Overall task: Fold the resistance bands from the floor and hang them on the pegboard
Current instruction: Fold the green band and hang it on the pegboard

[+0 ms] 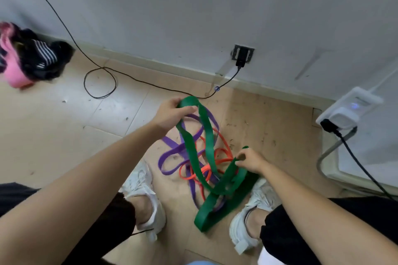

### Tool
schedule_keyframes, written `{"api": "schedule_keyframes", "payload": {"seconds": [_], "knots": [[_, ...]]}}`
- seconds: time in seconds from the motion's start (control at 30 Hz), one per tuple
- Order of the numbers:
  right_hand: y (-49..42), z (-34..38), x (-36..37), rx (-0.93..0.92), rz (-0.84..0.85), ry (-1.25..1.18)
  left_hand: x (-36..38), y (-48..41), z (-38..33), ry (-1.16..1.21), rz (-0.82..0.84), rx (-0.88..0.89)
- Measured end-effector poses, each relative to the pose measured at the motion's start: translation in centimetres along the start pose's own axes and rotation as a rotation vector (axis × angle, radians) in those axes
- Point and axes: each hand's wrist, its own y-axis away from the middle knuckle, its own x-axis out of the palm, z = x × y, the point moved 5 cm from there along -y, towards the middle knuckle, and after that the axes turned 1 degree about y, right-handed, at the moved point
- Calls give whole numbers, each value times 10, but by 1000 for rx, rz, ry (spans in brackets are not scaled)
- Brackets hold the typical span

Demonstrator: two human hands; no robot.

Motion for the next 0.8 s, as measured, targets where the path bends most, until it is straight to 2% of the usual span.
{"api": "schedule_keyframes", "payload": {"seconds": [0.1,0.17,0.27,0.4,0.53,0.63,0.73,0.8], "knots": [[6,29,-47,-88,-272,-299,-18,16,-60,-66,9,149],[14,58,-77,-181,-352,-380,-31,26,-97,-46,-18,232],[25,97,-96,-258,-285,-395,-49,38,-144,15,-54,338],[27,130,-82,-284,-159,-514,-70,53,-186,82,-120,474],[22,160,-59,-377,-73,-617,-81,61,-205,124,-172,541],[16,178,-53,-369,-38,-653,-86,62,-211,112,-165,561],[14,197,-52,-366,101,-838,-98,63,-217,105,-145,599],[13,205,-54,-361,129,-943,-113,64,-218,141,-156,613]]}}
